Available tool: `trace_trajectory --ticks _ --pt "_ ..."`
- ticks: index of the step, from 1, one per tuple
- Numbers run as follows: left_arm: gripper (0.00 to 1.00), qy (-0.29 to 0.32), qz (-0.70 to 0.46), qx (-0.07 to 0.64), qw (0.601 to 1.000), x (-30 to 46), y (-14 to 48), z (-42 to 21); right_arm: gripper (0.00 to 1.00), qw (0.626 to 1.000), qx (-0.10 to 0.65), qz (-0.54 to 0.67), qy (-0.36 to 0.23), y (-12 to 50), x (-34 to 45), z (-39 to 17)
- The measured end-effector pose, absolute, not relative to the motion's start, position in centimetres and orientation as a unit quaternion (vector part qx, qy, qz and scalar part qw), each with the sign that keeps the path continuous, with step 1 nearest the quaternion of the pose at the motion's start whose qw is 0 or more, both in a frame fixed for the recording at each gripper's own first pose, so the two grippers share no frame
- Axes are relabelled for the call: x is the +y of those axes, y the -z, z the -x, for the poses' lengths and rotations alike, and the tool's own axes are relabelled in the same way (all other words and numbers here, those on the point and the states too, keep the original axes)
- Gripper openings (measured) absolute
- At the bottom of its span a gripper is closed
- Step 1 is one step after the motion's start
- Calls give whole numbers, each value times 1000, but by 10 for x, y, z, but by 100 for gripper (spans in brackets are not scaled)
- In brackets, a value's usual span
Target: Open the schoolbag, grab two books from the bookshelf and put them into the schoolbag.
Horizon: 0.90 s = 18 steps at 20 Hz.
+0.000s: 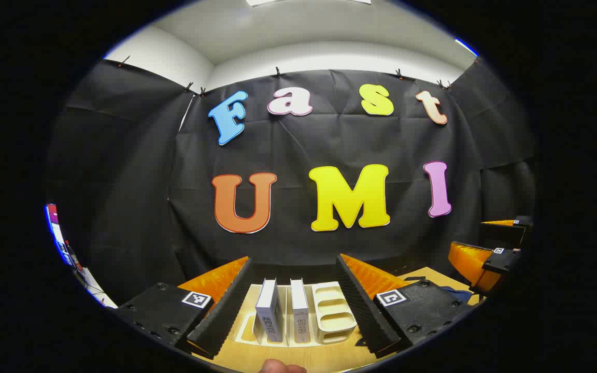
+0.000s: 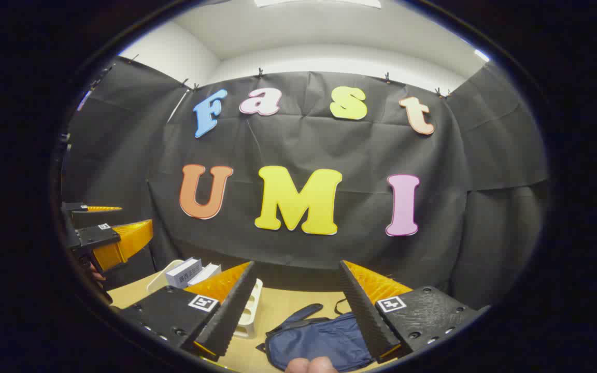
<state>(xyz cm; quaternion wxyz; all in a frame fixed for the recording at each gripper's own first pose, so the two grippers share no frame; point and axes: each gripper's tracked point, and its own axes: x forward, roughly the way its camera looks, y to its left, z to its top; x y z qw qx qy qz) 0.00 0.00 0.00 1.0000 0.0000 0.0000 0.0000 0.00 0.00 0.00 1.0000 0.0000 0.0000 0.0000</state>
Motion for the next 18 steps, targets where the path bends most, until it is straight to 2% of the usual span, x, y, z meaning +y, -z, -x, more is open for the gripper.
trace_trajectory --ticks 1,18 --pt "99 0 1 0 1000 0 0 0 97 1000 1 0 0 0 -1 0" --pt "99 4 6 5 1000 3 5 -1 95 1000 14 7 7 6 -6 6"
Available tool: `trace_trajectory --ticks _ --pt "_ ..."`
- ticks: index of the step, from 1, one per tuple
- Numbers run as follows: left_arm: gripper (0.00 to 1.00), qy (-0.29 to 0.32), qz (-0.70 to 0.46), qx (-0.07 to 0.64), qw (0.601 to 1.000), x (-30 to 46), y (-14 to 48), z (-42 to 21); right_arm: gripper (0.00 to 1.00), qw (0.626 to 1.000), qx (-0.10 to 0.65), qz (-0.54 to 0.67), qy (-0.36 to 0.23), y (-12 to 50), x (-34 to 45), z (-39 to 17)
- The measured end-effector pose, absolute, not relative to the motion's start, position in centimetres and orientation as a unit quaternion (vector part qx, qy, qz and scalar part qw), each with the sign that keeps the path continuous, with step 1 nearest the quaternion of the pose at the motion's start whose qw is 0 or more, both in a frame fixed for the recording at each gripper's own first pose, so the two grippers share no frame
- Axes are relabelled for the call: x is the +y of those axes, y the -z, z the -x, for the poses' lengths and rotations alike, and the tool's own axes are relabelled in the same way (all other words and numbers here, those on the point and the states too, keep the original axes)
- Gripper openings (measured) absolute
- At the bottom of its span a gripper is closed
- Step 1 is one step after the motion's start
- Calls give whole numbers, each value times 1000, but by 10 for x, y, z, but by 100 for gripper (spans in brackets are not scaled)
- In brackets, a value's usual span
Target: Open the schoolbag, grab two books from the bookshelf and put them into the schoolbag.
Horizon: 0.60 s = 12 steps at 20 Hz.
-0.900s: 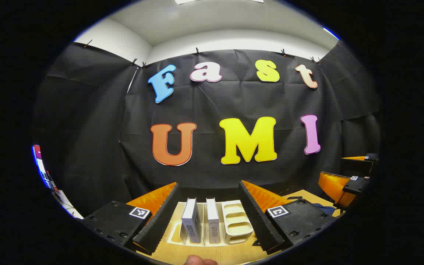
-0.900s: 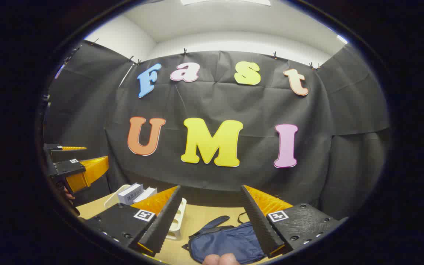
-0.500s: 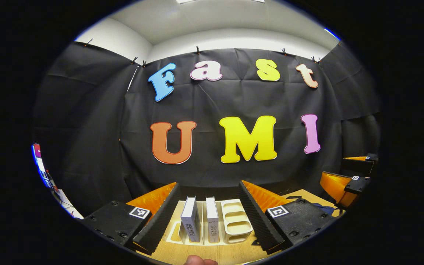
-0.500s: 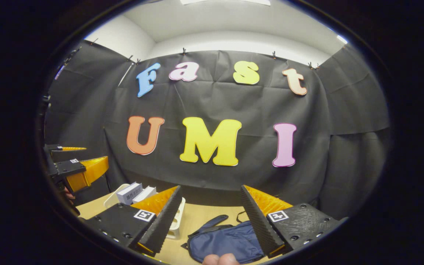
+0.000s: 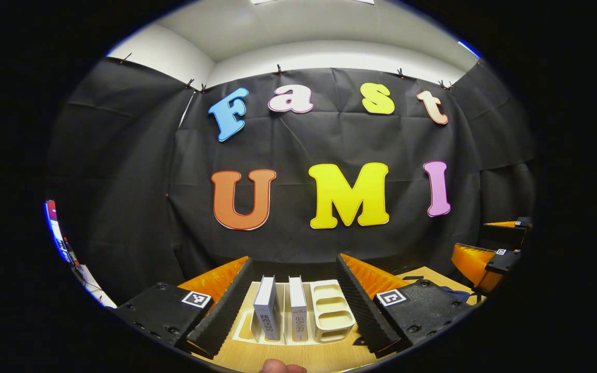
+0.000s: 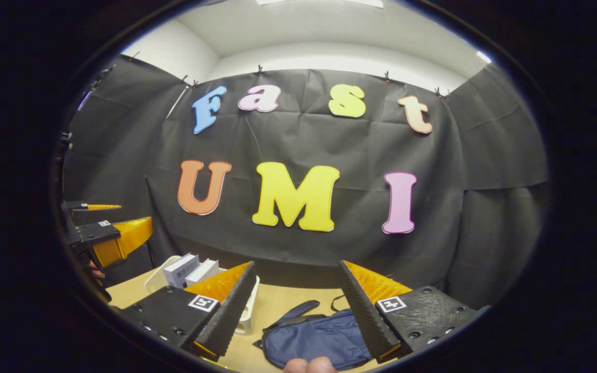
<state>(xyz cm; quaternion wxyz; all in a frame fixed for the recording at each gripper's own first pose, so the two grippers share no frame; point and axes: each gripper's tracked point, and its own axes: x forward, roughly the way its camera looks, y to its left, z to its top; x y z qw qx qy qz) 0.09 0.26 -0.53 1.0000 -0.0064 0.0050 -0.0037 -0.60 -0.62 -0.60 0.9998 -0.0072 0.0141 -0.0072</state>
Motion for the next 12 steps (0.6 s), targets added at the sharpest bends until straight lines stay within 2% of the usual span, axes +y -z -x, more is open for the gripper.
trace_trajectory --ticks 6,11,12 --pt "99 3 3 8 1000 1 11 1 96 997 66 30 -16 48 2 4" --pt "99 1 5 11 1000 2 13 3 98 987 147 50 -43 117 9 7" --pt "99 -1 3 12 1000 2 14 4 96 984 165 53 -48 133 11 8"
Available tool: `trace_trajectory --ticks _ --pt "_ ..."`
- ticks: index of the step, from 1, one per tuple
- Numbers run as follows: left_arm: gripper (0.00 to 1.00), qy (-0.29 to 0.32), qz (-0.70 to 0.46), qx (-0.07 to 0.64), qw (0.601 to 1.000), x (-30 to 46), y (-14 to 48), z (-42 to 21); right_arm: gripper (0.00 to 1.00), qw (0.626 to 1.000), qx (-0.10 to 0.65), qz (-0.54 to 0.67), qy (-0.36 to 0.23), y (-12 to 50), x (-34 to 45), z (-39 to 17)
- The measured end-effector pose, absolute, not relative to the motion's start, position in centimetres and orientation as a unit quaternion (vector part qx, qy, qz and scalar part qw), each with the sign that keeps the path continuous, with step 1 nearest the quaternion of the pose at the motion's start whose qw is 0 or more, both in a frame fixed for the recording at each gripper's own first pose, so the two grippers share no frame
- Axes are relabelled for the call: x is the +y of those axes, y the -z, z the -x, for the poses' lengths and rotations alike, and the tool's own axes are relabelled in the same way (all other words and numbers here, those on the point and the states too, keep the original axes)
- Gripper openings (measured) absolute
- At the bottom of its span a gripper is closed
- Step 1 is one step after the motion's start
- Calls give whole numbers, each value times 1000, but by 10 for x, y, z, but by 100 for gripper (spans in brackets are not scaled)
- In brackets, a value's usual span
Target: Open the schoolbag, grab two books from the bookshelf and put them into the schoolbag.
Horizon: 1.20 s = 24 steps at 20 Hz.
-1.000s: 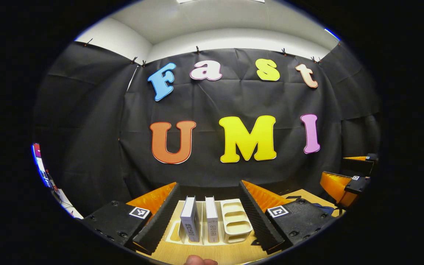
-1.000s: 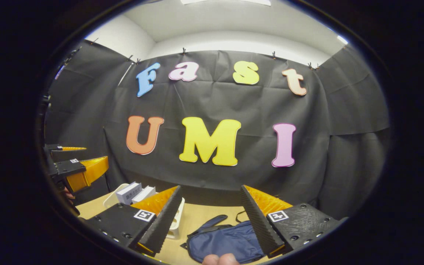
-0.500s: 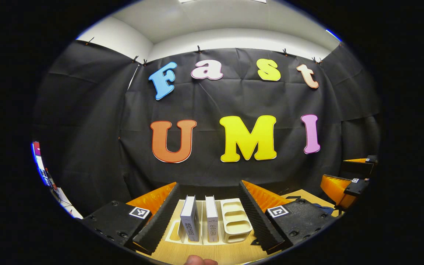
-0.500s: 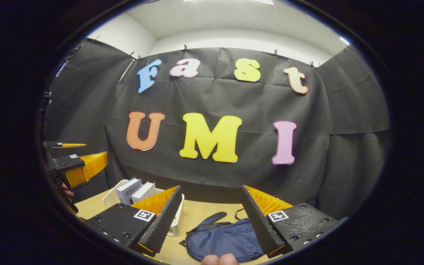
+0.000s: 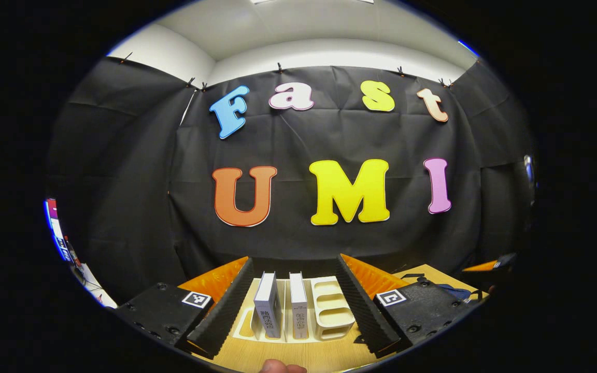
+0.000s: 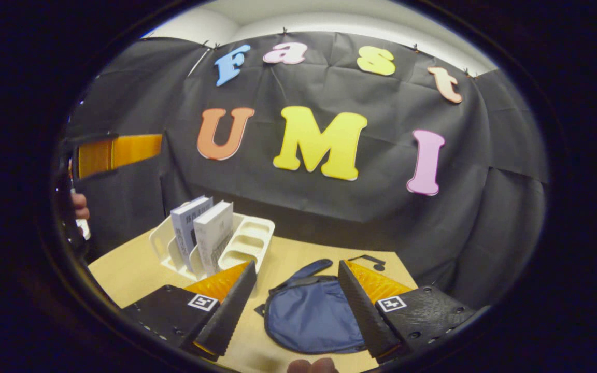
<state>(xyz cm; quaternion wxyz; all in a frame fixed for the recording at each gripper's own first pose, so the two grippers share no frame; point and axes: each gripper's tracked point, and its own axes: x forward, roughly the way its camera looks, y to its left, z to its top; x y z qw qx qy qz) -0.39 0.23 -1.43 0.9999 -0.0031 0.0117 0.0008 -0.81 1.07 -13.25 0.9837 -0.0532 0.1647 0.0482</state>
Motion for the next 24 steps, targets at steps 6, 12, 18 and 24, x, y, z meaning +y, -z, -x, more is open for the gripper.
trace_trajectory --ticks 6,12,18,24 --pt "99 -11 2 23 1000 11 22 9 96 963 256 54 -59 216 15 9" --pt "99 -23 -7 33 999 20 28 10 96 938 328 91 -73 295 22 4" --pt "99 -34 -22 39 998 30 29 10 96 918 372 118 -68 356 24 -2" --pt "99 -42 -29 46 998 37 30 12 96 907 398 130 -43 393 14 -11"
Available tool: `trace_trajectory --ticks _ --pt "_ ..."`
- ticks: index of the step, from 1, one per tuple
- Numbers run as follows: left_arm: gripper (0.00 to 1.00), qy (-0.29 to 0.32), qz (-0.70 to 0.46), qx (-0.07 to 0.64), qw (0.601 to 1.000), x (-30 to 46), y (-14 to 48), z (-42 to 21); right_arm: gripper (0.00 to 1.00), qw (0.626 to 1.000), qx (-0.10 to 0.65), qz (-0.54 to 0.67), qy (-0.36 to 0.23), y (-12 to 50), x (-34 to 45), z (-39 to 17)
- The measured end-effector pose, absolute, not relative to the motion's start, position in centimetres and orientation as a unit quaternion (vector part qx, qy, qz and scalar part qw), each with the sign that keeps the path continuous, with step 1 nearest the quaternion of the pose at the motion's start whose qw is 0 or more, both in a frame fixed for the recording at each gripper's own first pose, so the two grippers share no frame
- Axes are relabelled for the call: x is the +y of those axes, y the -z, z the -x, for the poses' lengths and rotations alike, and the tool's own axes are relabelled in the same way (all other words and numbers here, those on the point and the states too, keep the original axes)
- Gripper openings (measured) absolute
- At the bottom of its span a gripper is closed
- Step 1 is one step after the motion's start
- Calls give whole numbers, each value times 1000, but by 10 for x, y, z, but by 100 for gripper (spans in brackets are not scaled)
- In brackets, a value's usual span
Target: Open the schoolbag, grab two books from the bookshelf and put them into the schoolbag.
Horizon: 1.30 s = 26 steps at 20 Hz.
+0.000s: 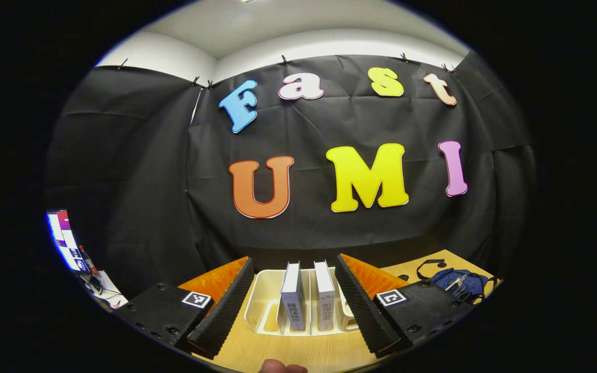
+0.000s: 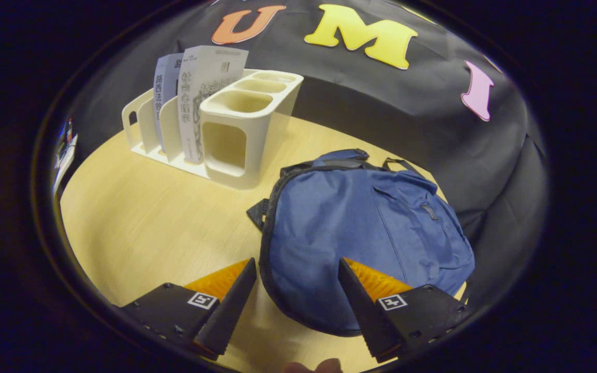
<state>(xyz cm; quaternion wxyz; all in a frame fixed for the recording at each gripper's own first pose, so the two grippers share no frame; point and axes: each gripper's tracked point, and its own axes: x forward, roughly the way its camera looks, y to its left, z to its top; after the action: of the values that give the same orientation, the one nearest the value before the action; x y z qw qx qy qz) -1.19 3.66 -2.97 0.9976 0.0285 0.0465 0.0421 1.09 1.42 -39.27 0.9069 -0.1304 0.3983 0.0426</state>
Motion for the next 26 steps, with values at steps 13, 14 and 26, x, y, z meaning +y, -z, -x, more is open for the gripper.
trace_trajectory --ticks 13,14,26 --pt "99 -36 -22 59 997 31 35 8 55 903 414 113 -22 406 13 -17" --pt "99 -36 -21 59 997 32 35 9 36 905 412 108 -23 402 15 -19" --pt "100 -40 -2 68 997 38 47 10 0 922 376 74 -60 319 3 -25"
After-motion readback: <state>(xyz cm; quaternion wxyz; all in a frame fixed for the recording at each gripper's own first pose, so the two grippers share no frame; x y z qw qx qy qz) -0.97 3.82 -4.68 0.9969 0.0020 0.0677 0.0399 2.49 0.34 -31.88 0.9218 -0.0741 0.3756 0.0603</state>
